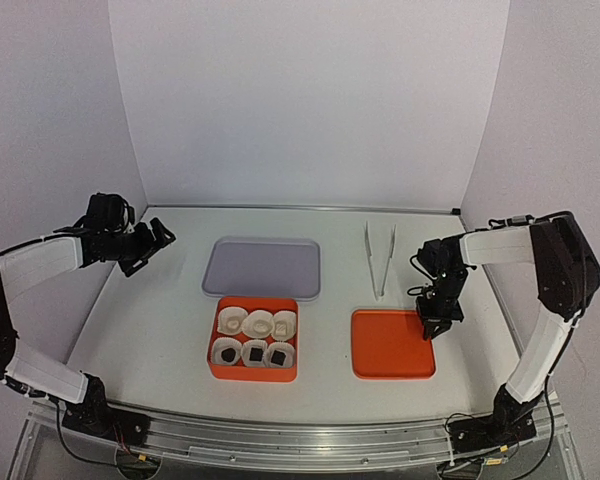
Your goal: Pack the chocolate
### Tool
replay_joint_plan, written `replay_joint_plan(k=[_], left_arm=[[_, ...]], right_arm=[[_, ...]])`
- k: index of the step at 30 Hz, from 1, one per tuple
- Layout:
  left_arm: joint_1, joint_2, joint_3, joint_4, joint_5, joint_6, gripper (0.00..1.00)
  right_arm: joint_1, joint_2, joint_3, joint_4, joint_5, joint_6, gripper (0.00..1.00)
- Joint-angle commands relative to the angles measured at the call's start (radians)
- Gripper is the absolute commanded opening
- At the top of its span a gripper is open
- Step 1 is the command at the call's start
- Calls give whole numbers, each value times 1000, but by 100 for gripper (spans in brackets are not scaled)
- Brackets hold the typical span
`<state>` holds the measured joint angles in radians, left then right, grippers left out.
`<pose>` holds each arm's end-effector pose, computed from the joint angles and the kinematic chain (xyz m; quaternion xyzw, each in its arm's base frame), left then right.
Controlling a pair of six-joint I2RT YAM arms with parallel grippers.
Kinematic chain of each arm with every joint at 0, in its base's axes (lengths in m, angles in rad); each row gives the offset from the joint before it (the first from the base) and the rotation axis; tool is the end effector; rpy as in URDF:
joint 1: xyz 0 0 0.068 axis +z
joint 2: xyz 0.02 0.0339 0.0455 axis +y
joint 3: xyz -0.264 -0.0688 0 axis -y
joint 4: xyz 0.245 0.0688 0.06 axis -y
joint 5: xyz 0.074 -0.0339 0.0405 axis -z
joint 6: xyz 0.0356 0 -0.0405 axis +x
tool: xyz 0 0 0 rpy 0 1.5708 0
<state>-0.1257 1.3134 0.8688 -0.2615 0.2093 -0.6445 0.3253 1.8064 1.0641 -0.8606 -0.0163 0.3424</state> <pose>0.2794 -0.0428 0.2470 -0.1893 0.8840 -0.2444 0.3506 0.2833 0.0962 0.1393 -0.0087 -0.9998 -0.0024 0.0178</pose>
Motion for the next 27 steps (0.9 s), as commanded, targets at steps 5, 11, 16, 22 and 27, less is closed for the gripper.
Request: replay_joint_plan(k=[5, 11, 16, 22, 27], left_arm=[[-3, 6, 18, 30, 21, 12, 100], [-3, -4, 20, 32, 33, 11, 100], [-3, -18, 29, 44, 64, 9, 100], [-31, -31, 33, 98, 126, 11, 100], [-137, -3, 80, 177, 173, 48, 100]], right_arm=[[-5, 24, -22, 23, 5, 23, 0], [-5, -25, -26, 30, -19, 9, 0], [-2, -143, -33, 32, -2, 30, 0], [6, -298, -34, 31, 19, 31, 0], [14, -373, 1, 30, 49, 26, 0]])
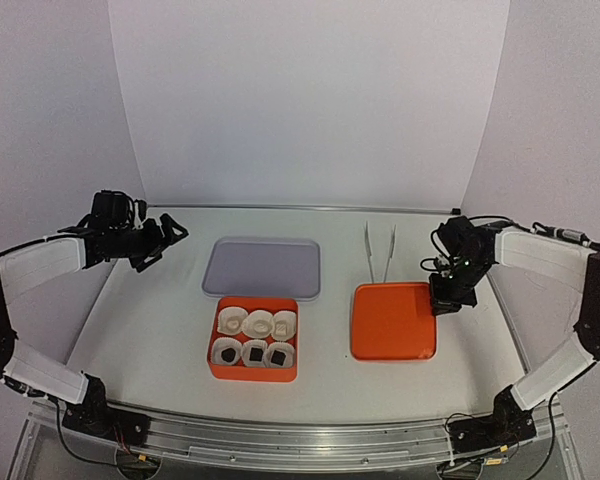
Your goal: Pack the chocolate
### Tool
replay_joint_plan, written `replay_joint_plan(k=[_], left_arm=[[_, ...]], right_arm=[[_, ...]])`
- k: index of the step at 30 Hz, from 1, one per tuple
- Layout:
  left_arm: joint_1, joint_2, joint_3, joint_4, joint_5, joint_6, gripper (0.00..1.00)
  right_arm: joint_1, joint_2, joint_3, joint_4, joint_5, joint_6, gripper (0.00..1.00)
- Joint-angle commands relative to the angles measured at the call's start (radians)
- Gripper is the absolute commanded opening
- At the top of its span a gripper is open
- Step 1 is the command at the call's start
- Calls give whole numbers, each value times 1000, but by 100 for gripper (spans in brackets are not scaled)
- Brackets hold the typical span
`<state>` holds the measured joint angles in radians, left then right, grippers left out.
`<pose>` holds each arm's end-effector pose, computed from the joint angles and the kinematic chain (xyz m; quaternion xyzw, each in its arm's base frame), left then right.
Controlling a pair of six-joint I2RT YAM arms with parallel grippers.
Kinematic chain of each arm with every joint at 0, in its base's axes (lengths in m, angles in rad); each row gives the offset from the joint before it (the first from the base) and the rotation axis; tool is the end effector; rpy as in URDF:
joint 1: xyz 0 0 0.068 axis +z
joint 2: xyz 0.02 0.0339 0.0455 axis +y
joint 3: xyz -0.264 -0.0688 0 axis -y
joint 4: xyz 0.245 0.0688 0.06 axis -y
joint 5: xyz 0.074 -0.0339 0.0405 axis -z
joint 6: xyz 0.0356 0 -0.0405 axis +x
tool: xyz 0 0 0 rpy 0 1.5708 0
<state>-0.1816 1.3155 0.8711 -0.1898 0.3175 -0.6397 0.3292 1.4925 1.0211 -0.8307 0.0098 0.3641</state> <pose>0.2805 -0.0628 0.2539 -0.1306 0.8743 -0.3073 0.3523 0.2594 0.0882 0.2132 0.0179 0.9908 0.0409 0.1276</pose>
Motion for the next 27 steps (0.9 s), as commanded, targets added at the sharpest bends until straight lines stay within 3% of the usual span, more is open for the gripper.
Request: replay_joint_plan(k=[1, 15, 22, 27], left_arm=[[-108, 8, 97, 109, 66, 58, 100], [-432, 358, 378, 307, 417, 137, 100], [-513, 509, 464, 442, 569, 50, 99], [-536, 575, 527, 428, 571, 29, 98]], right_arm=[[12, -71, 57, 0, 23, 3, 0], [34, -107, 282, -2, -150, 21, 0], [67, -55, 381, 2, -188, 18, 0], [88, -11, 429, 14, -224, 8, 0]])
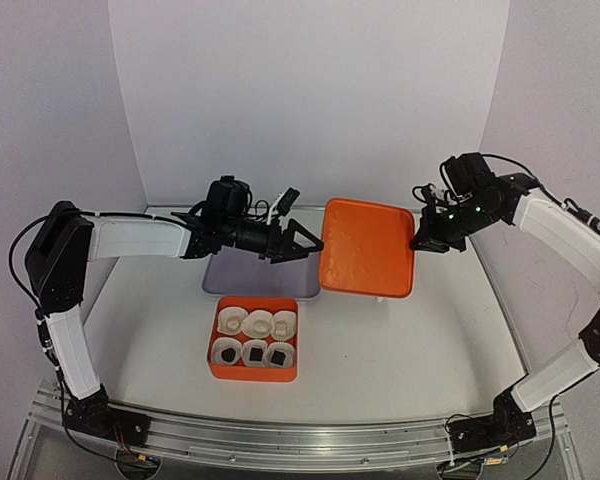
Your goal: Pack the chocolate
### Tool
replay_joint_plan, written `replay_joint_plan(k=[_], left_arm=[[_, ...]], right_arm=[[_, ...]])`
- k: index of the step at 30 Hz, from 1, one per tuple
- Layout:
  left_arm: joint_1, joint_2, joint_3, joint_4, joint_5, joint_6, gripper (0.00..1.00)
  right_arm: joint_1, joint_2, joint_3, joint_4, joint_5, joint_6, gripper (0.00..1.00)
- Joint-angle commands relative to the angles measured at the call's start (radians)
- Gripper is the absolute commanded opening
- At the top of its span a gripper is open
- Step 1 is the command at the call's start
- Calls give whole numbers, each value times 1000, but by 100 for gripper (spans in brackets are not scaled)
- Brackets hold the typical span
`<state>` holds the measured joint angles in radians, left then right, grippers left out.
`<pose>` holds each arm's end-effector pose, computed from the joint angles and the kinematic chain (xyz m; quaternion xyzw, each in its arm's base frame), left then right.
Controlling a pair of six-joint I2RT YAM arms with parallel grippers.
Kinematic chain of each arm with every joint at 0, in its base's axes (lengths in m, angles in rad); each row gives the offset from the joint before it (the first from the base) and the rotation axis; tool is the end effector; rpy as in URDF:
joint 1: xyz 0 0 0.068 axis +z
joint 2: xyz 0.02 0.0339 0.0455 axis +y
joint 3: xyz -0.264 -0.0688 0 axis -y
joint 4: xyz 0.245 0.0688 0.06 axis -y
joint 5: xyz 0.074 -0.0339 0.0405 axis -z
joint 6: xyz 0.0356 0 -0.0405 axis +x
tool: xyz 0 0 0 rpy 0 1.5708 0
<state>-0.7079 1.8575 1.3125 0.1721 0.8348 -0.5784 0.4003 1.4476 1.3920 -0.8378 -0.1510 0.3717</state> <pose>0.3068 -0.2973 0.2554 0.2769 0.7387 -0.5770 0.2116 0.2778 0.1234 0.3367 -0.0385 0.9400 0.1906 0.2801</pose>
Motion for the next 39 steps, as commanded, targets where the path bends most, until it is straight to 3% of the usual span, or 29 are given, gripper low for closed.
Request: replay_joint_plan(k=[1, 4, 8, 16, 24, 29, 33, 35, 39], left_arm=[[-12, 44, 93, 66, 54, -40, 97], [-15, 67, 103, 97, 60, -82, 90], [-15, 94, 126, 105, 41, -123, 68], [-15, 114, 148, 88, -1, -179, 42], [-13, 112, 168, 49, -33, -228, 27], [-8, 133, 232, -20, -18, -260, 18], [12, 136, 232, 1, 18, -338, 12], [23, 134, 233, 1, 26, -376, 11], [45, 132, 248, -60, -1, -439, 2]], right_arm=[[19, 43, 65, 24, -68, -2, 0], [26, 60, 74, 35, -81, -7, 0], [33, 76, 76, 56, -101, -10, 0], [45, 90, 72, 86, -104, -9, 0], [46, 90, 56, 116, -115, -13, 1], [46, 96, 58, 140, -119, -24, 13], [45, 90, 57, 150, -87, -46, 32], [46, 76, 54, 155, -67, -78, 47], [71, 19, 24, 196, -51, -246, 59]])
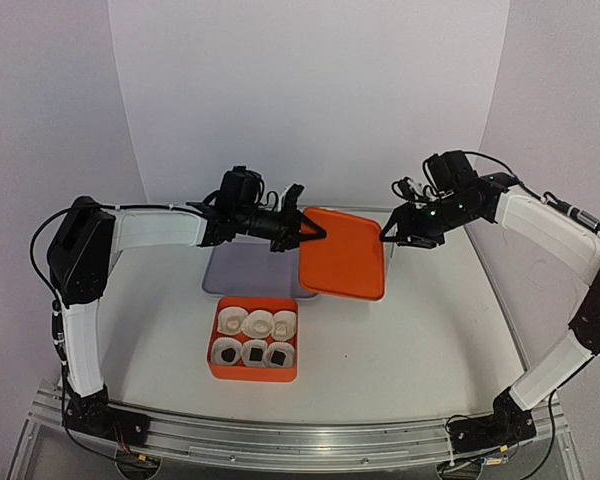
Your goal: Pack the chocolate
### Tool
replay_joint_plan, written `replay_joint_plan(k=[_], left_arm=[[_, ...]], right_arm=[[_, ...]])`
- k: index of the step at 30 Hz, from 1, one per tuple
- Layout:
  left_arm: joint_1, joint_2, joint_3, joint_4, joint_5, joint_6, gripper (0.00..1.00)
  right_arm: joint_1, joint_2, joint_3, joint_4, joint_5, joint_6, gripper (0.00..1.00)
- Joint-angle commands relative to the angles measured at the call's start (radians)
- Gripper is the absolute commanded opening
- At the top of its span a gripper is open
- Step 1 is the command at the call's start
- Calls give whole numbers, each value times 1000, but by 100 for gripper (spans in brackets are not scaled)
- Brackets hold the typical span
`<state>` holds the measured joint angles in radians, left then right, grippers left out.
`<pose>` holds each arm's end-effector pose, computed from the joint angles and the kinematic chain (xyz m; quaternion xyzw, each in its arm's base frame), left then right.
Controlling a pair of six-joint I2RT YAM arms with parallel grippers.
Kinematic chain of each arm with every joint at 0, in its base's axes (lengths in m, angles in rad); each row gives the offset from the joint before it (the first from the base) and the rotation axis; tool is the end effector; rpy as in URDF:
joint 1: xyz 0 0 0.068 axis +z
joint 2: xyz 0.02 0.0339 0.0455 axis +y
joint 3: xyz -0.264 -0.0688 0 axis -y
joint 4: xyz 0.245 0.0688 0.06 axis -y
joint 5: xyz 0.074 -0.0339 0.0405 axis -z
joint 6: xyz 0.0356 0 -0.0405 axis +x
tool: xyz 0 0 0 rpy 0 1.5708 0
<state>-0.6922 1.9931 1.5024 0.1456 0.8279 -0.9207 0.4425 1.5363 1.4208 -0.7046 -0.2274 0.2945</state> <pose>0.3411 -0.3169 0.2586 0.1445 0.7704 -0.6078 0.1269 0.2996 0.1508 0.3292 -0.1098 0.9188 0.2297 0.3018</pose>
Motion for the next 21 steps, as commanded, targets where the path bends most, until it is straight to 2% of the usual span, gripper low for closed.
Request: replay_joint_plan(k=[1, 5, 10, 14, 21], left_arm=[[35, -4, 58, -43, 2, -121, 1], [56, 0, 72, -89, -16, -210, 0], [74, -4, 126, -279, -103, -237, 0], [90, -9, 140, -363, -133, -276, 0], [95, -1, 172, -445, -105, -340, 0]], right_arm=[[54, -89, -20, 80, 45, -242, 62], [220, -134, -89, 167, 156, -590, 67], [333, -139, -127, 227, 127, -850, 70], [431, -116, -154, 271, 176, -1048, 72], [495, 17, -146, 419, 369, -1183, 72]])
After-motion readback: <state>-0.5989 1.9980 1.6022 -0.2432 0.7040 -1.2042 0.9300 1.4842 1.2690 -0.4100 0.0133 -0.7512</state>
